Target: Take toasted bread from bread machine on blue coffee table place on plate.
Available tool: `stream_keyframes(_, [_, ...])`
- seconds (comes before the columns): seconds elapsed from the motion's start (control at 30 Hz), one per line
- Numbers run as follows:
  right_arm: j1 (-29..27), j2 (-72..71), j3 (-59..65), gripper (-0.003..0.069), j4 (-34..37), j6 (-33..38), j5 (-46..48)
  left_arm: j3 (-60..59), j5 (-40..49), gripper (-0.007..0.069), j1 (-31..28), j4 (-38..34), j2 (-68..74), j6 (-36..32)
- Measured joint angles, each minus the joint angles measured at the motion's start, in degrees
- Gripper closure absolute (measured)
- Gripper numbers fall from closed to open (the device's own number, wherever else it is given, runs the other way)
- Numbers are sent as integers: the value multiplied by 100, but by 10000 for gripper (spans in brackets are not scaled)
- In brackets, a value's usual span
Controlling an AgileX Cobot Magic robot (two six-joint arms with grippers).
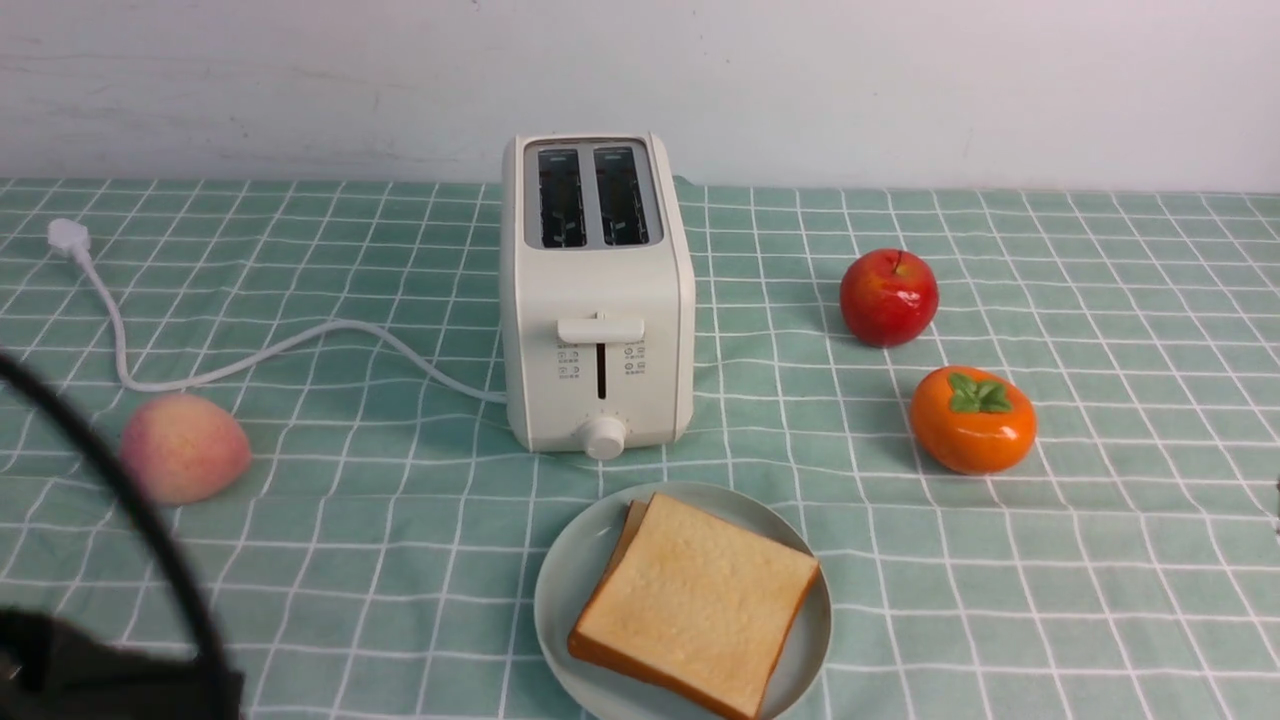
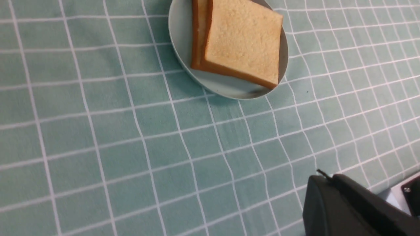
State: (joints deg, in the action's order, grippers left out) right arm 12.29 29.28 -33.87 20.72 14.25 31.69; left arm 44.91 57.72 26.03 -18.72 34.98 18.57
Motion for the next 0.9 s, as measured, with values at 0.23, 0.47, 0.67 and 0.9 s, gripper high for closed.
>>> stream_keyframes(0.23, [0, -1550, 2365, 676, 0, 259, -1326, -1129, 141, 638, 0, -582, -1647, 770])
stream_keyframes(0.47, [0, -2114, 2831, 674, 17, 259, -2998, -1728, -150, 638, 0, -1484, -2821, 1043])
stream_keyframes(0.67, [0, -2120, 2831, 668, 64, 259, -3508, -1780, -1219, 638, 0, -934, -3157, 822])
stream_keyframes(0.9, [0, -2120, 2831, 667, 64, 259, -3520, -1927, -2326, 638, 0, 753, -3160, 437])
